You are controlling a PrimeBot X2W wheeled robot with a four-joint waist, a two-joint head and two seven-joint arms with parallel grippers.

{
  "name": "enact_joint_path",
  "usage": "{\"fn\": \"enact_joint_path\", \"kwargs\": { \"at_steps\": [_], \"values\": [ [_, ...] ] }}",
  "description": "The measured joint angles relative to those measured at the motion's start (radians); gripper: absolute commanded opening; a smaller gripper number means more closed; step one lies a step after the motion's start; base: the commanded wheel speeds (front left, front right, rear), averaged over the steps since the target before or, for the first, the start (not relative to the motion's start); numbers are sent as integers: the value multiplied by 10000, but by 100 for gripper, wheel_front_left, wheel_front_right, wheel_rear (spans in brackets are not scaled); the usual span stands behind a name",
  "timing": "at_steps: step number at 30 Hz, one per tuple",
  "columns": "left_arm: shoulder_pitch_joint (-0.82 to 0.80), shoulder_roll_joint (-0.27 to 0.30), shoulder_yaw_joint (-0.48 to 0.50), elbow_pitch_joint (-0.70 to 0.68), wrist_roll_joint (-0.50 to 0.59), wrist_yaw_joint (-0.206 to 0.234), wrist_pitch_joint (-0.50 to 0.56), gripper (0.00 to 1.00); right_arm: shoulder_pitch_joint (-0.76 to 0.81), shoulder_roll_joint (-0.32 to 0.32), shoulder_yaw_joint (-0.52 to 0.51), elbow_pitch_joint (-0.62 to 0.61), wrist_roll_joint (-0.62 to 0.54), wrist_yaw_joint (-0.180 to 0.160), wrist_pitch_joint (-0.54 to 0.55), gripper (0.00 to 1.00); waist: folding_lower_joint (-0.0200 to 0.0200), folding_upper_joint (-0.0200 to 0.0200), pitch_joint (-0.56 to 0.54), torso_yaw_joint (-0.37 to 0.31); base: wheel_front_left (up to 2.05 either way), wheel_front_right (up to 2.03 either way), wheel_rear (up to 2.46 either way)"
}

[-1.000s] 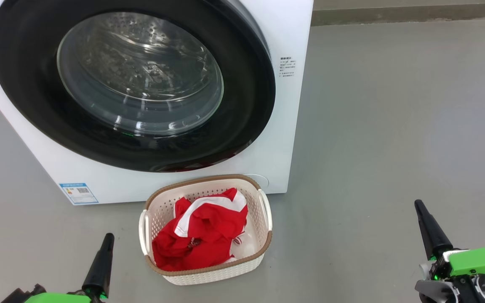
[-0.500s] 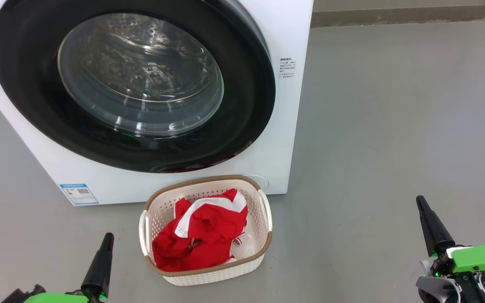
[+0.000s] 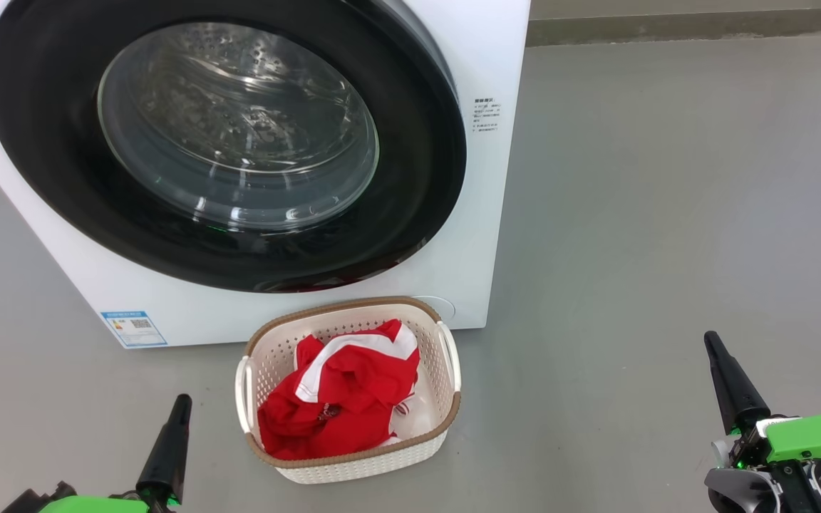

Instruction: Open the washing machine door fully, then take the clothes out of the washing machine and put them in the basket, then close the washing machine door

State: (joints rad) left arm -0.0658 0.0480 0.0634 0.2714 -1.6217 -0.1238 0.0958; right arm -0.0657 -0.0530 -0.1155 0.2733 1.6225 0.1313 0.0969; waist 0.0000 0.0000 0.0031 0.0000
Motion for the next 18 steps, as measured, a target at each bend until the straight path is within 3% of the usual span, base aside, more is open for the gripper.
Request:
{"fn": "enact_joint_path", "kwargs": {
  "at_steps": [18],
  "values": [
    [0,-6,35,0,2,0,12,0,0,10,-23,0,-2,0,4,0,0,0,0,0,0,0,0]
  ]
}}
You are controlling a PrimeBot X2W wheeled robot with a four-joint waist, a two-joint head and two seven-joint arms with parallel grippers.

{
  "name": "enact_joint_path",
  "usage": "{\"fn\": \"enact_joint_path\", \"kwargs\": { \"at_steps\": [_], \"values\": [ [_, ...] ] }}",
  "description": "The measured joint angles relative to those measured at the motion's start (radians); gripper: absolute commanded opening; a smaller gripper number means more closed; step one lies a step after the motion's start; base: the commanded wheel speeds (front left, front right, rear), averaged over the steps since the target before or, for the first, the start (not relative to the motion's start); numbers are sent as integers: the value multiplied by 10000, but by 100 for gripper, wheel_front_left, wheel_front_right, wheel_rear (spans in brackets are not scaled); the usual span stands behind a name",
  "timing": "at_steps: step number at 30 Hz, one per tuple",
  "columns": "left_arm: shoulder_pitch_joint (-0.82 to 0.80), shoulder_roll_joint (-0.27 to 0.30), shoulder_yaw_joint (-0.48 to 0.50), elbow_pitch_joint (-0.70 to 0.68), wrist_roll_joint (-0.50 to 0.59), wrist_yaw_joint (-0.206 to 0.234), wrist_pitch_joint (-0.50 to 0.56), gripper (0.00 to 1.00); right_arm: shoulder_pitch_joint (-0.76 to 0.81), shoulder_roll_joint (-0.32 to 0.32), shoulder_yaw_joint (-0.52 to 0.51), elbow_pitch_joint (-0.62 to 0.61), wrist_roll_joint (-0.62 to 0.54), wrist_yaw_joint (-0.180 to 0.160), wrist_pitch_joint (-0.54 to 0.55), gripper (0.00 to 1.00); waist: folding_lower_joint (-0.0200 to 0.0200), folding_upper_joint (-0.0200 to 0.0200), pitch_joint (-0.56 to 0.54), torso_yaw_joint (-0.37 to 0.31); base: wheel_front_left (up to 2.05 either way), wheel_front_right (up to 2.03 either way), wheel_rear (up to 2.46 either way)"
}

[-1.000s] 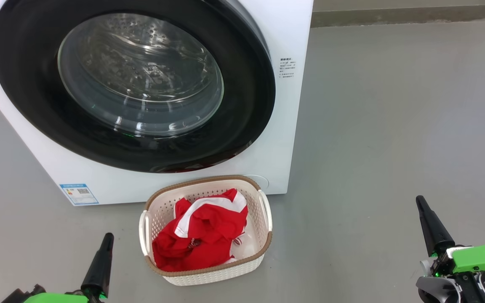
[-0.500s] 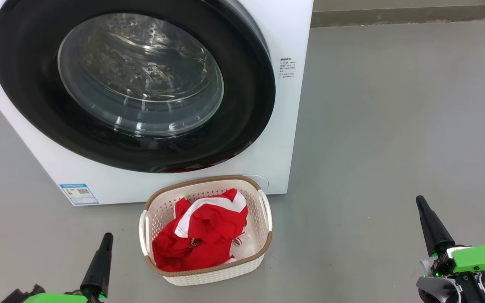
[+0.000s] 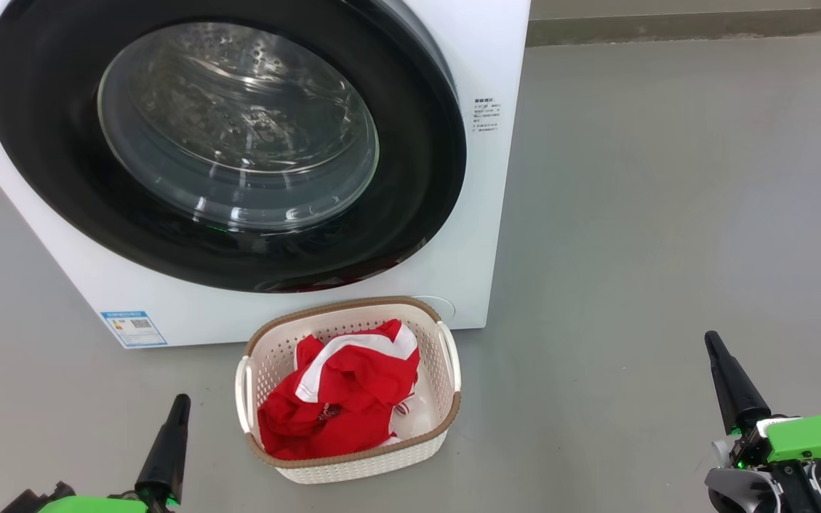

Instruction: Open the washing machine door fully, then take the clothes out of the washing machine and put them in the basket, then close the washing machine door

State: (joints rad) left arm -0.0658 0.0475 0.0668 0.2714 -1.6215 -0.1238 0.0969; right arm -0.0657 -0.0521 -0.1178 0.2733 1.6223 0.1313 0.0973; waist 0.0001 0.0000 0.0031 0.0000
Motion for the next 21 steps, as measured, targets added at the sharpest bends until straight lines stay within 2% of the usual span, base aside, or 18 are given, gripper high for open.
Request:
{"fn": "enact_joint_path", "kwargs": {
  "at_steps": [21],
  "values": [
    [-1,-19,38,0,8,0,73,0,0,17,-29,0,-6,0,13,0,0,0,0,0,0,0,0]
  ]
}}
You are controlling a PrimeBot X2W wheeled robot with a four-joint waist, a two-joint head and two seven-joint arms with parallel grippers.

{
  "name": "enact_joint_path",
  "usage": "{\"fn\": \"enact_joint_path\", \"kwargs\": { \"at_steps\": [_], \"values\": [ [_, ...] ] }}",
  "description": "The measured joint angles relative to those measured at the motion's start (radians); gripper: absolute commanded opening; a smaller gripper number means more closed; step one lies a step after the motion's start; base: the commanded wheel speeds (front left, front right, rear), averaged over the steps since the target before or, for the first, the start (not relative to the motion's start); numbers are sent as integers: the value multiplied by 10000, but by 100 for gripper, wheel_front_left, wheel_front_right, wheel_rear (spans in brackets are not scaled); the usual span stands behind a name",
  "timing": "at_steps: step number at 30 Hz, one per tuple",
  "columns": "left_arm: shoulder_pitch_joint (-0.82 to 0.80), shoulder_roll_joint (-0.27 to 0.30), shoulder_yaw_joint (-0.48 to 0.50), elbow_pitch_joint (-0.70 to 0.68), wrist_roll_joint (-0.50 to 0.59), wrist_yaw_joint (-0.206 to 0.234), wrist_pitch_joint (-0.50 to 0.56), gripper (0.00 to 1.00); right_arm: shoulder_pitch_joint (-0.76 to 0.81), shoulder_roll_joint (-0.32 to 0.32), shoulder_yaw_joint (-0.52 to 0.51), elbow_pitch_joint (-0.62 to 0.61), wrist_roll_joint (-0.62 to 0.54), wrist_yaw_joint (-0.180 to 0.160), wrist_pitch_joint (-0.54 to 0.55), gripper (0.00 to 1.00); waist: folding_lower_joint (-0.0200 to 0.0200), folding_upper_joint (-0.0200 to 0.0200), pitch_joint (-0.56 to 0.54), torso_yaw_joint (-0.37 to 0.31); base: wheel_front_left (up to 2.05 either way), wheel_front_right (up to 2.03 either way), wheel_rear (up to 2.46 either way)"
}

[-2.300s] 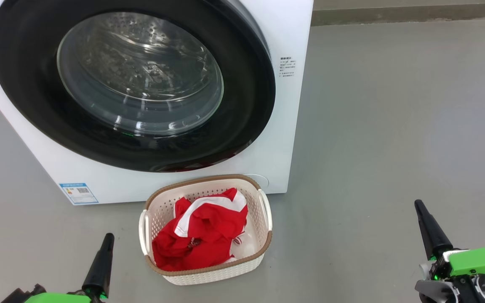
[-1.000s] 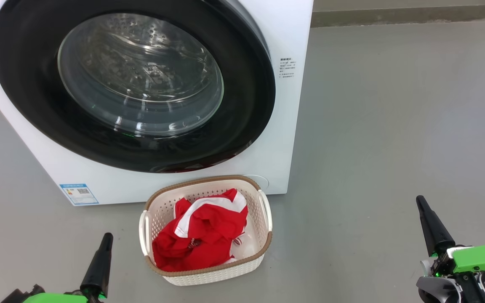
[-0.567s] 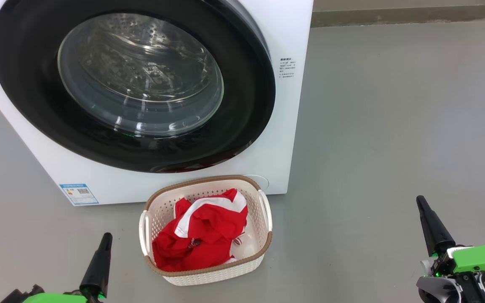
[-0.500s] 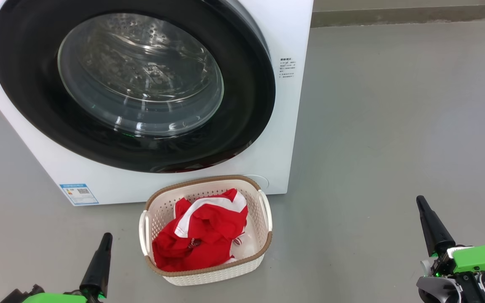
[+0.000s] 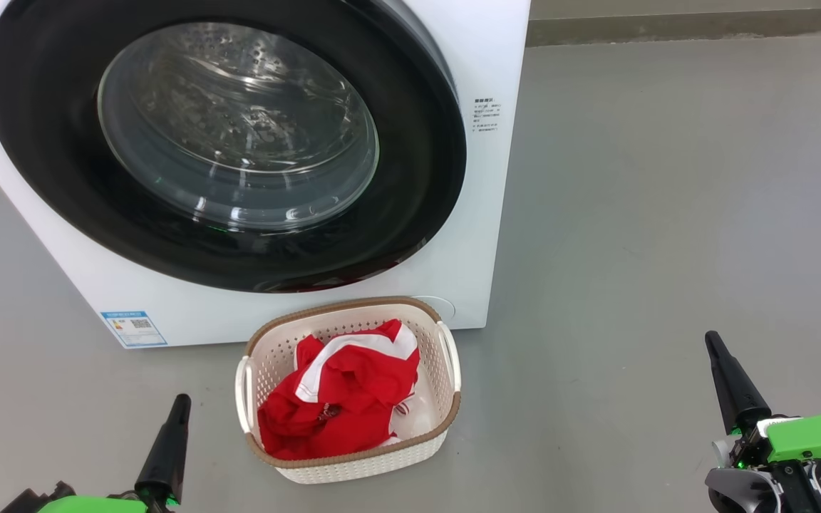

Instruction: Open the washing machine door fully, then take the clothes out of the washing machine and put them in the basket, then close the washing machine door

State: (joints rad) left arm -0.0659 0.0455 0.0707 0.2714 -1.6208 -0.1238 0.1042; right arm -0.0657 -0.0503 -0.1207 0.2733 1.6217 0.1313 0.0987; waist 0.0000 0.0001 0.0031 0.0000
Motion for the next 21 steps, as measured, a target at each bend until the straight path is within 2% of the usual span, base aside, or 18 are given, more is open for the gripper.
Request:
{"fn": "enact_joint_path", "kwargs": {
  "at_steps": [21],
  "values": [
    [-1,-8,23,0,2,0,0,0,0,19,-19,0,-27,0,73,0,0,0,0,0,0,0,0]
  ]
}}
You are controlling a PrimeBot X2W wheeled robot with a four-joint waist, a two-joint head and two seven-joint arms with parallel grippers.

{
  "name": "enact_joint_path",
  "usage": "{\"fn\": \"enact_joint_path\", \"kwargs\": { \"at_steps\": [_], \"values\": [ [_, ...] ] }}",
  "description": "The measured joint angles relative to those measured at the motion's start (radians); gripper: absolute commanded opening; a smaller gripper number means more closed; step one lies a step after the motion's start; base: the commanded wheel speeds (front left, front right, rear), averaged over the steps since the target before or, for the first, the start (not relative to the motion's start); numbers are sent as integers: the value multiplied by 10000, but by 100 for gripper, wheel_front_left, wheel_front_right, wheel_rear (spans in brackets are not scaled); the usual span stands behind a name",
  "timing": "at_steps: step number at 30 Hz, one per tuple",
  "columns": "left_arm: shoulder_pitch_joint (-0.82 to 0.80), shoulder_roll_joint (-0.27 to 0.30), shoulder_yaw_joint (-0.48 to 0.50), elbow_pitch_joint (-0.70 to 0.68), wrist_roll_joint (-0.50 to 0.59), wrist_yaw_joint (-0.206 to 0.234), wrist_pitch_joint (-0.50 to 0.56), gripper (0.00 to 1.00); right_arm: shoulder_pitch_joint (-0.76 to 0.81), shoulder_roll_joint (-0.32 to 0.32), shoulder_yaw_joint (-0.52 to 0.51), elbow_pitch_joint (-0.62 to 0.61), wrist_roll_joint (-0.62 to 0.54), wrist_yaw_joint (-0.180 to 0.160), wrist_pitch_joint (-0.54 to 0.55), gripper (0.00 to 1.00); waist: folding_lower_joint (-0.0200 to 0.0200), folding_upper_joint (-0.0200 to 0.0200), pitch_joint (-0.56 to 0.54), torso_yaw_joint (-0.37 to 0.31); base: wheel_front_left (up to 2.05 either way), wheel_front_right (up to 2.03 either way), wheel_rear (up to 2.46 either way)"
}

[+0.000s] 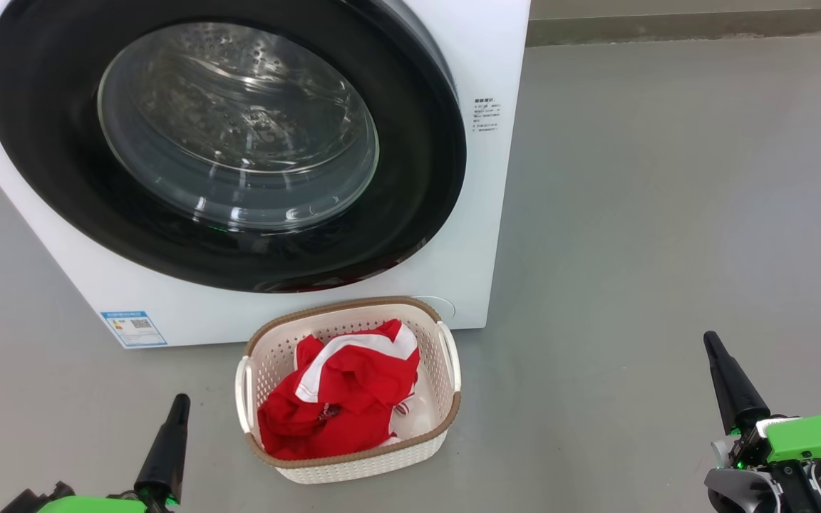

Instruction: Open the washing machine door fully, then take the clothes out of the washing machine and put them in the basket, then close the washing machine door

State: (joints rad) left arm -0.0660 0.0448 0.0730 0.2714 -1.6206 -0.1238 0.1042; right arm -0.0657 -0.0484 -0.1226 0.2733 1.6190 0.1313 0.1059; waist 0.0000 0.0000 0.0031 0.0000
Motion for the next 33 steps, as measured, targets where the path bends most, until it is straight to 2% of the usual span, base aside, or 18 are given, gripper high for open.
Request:
{"fn": "enact_joint_path", "kwargs": {
  "at_steps": [33],
  "values": [
    [-1,-21,21,0,2,0,13,0,0,19,-25,0,-6,0,2,0,0,0,0,0,0,0,0]
  ]
}}
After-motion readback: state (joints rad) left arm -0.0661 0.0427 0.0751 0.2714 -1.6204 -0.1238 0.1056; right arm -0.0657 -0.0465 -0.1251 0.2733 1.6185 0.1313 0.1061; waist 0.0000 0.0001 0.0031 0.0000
